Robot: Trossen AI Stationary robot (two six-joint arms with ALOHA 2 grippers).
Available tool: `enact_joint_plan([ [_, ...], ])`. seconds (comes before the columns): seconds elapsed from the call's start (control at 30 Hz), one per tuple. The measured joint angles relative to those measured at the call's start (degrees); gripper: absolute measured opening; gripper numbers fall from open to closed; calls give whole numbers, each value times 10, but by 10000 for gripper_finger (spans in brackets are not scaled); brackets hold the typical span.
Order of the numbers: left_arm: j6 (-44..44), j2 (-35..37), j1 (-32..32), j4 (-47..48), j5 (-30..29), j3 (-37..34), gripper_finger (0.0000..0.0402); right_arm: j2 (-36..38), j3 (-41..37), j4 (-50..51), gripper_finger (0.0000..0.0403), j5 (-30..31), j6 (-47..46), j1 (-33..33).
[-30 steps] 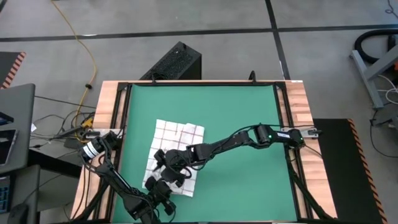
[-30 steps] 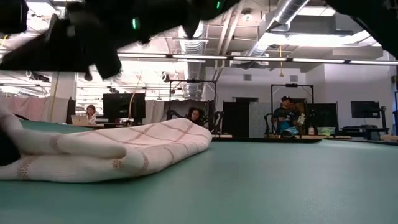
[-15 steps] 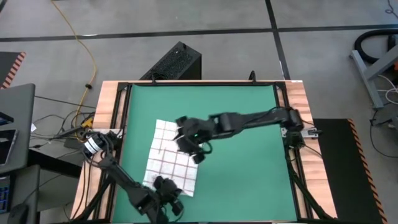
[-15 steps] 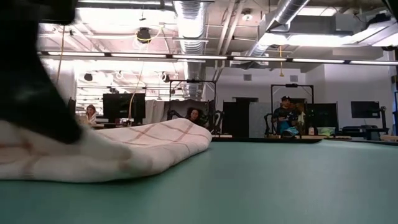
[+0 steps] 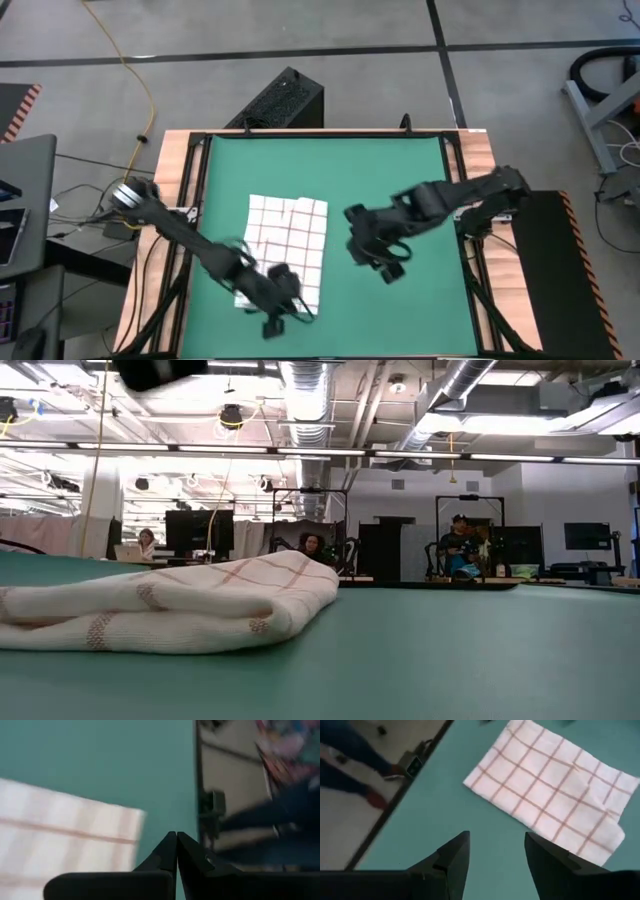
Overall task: Roll towel into tight, uniform cylinder
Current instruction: Roll the white towel
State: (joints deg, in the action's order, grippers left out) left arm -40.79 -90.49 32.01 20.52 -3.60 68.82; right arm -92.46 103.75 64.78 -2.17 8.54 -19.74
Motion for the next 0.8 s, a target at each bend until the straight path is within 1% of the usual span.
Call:
enact_joint_plan([
  [0.07,-12,71,3,63,-69,0,0,28,-47,-30,207,31,-44,-26],
  [0.13,-42,131,19,146,-175,2,0,48,-105,-96,204,83,-89,-49],
  [0.2,-104,172,44,247,-281,1,0,57,-167,-195,203,137,-125,-68],
  [0.23,-139,184,54,288,-320,-1,0,57,-195,-246,202,168,-143,-74],
  [0.27,-173,194,61,324,-343,-6,0,54,-219,-300,202,198,-161,-77],
  [0.3,-207,199,63,366,-352,-13,0,47,-236,-347,202,219,-177,-78],
  [0.33,-235,199,63,404,-351,-21,0,38,-247,-387,202,229,-193,-79],
  [0.4,-257,191,61,426,-339,-46,0,14,-254,-422,202,232,-230,-79],
  [0.5,-261,182,60,412,-342,-98,0,-22,-244,-438,202,232,-279,-80],
  [0.57,-264,184,52,378,-317,-140,0,-34,-237,-437,202,232,-314,-85],
  [0.63,-248,182,48,294,-272,-194,0,-42,-234,-442,202,232,-345,-94],
  [0.73,-201,181,56,102,-212,-262,0,-47,-235,-420,202,240,-394,-112],
  [0.8,-181,163,55,14,-182,-299,0,-49,-235,-401,202,259,-429,-122],
])
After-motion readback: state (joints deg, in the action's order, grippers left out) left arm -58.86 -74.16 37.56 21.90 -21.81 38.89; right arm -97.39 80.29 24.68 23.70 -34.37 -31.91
